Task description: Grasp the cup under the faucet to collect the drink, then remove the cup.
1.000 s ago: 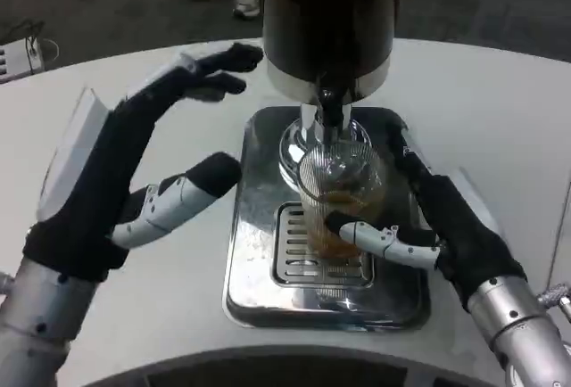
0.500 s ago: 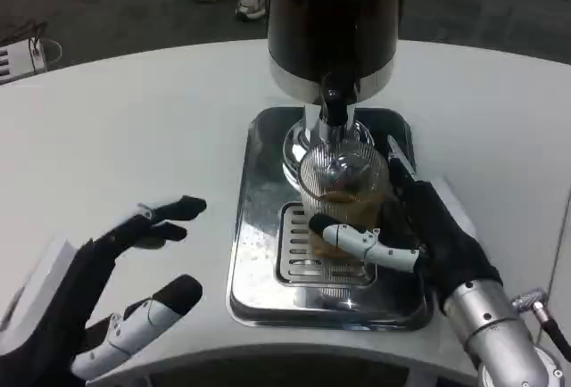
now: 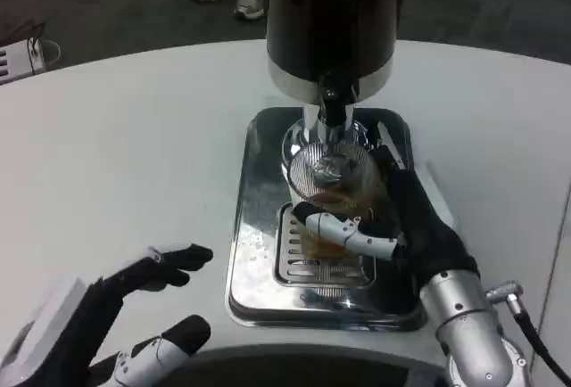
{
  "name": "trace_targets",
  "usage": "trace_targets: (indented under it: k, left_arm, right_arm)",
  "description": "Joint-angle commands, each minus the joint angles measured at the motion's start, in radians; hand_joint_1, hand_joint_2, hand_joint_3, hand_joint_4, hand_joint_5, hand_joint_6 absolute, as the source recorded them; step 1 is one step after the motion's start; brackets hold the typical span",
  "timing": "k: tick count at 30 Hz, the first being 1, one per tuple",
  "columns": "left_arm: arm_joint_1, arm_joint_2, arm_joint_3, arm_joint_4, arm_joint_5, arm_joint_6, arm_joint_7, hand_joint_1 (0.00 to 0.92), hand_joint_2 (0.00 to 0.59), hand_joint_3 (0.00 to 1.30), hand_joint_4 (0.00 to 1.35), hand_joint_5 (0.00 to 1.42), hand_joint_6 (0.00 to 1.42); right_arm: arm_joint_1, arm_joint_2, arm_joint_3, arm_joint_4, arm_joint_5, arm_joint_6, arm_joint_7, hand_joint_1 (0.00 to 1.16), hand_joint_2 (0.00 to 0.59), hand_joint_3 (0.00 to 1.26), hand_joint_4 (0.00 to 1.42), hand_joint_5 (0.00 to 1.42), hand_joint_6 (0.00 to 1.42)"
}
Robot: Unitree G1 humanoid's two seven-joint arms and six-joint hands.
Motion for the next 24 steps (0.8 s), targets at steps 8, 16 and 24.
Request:
trace_targets:
  k: [8,16,24]
  left_arm:
    - [0.025,0.035,0.014,-0.008,-0.016,0.021,-0.018,0.0,0.107,0.39,0.34,0.37,0.35]
    - [0.02,0.042,0.009,-0.007,-0.021,0.032,-0.025,0.0,0.107,0.4,0.35,0.38,0.35]
    - [0.018,0.042,0.004,-0.01,-0.023,0.046,-0.034,0.0,0.107,0.42,0.37,0.39,0.35]
  right_arm:
    - [-0.007,0.039,0.046,0.047,-0.07,-0.007,-0.087,0.85,0.206,0.0,0.06,0.13,0.11]
    - [-0.001,0.066,0.062,0.064,-0.109,0.002,-0.159,0.89,0.204,0.11,0.22,0.29,0.24]
    - [0.004,0.12,0.064,0.102,-0.114,-0.013,-0.238,0.91,0.216,0.24,0.34,0.4,0.32]
